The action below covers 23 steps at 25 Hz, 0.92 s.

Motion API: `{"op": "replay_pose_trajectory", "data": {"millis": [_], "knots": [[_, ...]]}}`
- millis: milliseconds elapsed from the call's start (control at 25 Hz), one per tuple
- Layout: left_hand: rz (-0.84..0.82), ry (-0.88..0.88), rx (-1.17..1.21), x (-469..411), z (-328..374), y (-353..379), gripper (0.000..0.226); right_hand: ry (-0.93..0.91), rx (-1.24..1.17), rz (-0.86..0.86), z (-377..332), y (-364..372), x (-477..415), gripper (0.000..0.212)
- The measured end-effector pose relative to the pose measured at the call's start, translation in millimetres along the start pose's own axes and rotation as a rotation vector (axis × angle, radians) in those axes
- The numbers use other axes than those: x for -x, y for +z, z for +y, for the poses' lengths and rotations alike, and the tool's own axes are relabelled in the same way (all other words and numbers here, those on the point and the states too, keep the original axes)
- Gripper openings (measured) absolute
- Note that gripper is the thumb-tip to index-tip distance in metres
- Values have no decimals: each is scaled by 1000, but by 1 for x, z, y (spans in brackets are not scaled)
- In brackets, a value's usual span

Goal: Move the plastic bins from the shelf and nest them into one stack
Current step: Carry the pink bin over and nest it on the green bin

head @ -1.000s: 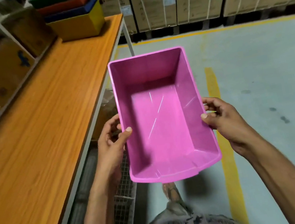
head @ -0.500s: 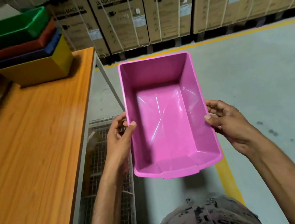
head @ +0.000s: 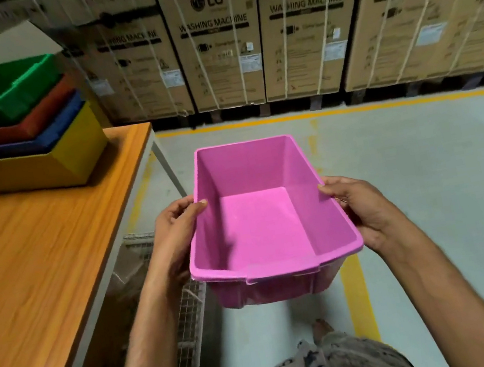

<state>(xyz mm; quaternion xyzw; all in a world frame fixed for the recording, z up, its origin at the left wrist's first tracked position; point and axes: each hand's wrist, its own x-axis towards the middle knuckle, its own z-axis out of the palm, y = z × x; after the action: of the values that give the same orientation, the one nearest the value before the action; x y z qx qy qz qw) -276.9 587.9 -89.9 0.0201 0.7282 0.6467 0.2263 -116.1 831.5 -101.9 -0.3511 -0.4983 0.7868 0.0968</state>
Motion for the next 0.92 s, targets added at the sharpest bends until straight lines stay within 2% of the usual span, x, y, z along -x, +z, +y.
{"op": "replay_pose_trajectory", "data": {"millis": [200, 280, 480, 800, 920], "knots": [[136, -19, 92, -66, 54, 47, 6, 15, 111, -37, -96, 13, -97, 14], [169, 19, 133, -89, 69, 53, 18, -14, 134, -63, -122, 24, -132, 13], [261, 277, 169, -144, 110, 50, 20, -118, 85, -190, -170, 68, -213, 30], [398, 550, 324, -223, 198, -5, 38, -316, 21, -427, -255, 194, -274, 31], [497, 623, 311, -228, 227, -32, 34, -344, 19, -556, -277, 245, -290, 35]]}}
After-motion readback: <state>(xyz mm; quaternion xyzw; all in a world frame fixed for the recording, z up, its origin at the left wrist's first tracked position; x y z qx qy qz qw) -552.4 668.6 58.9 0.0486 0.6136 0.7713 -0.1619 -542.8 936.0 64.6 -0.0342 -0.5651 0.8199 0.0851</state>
